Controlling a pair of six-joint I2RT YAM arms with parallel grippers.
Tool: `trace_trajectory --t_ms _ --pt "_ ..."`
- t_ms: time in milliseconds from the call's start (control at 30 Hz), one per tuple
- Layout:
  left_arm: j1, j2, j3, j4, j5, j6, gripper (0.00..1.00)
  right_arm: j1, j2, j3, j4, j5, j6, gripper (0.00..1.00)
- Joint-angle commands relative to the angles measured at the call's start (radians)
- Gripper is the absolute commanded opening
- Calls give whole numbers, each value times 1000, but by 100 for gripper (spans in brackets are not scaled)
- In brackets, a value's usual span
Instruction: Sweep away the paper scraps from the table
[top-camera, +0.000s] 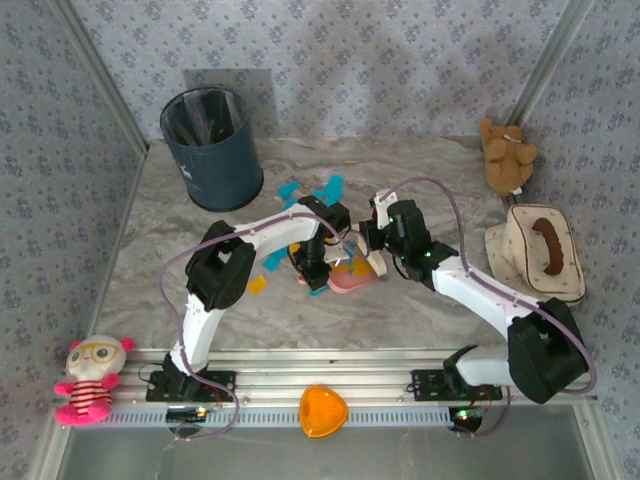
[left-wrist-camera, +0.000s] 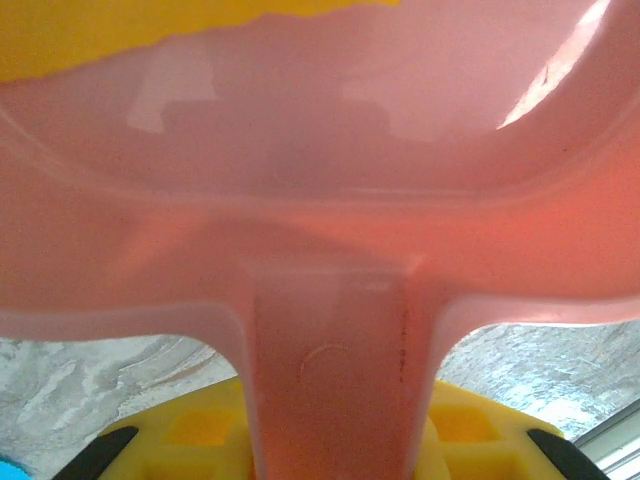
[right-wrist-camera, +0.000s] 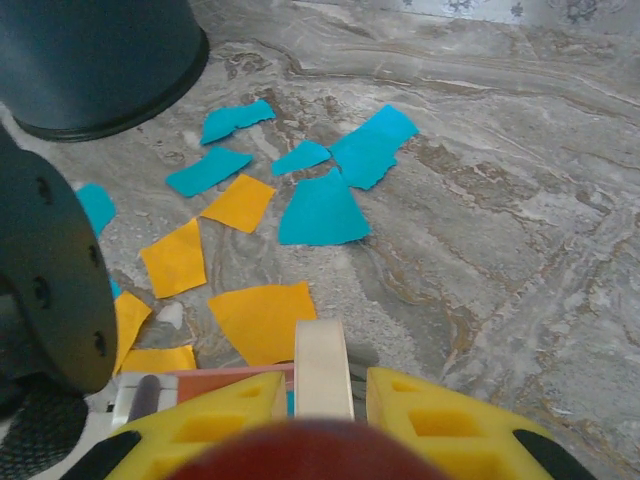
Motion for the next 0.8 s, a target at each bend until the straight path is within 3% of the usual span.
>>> trace_trajectory --t_ms 0,200,533,767 --pt "7 17 21 4 0 -21 0 17 -23 18 -49 -107 27 0" --pt "17 18 20 13 -2 -28 0 18 -61 27 -62 -87 23 0" --pt "21 2 7 14 4 -24 0 31 -107 21 -68 213 22 0" --pt "23 -3 6 21 14 -25 0 39 -70 21 -67 220 20 0"
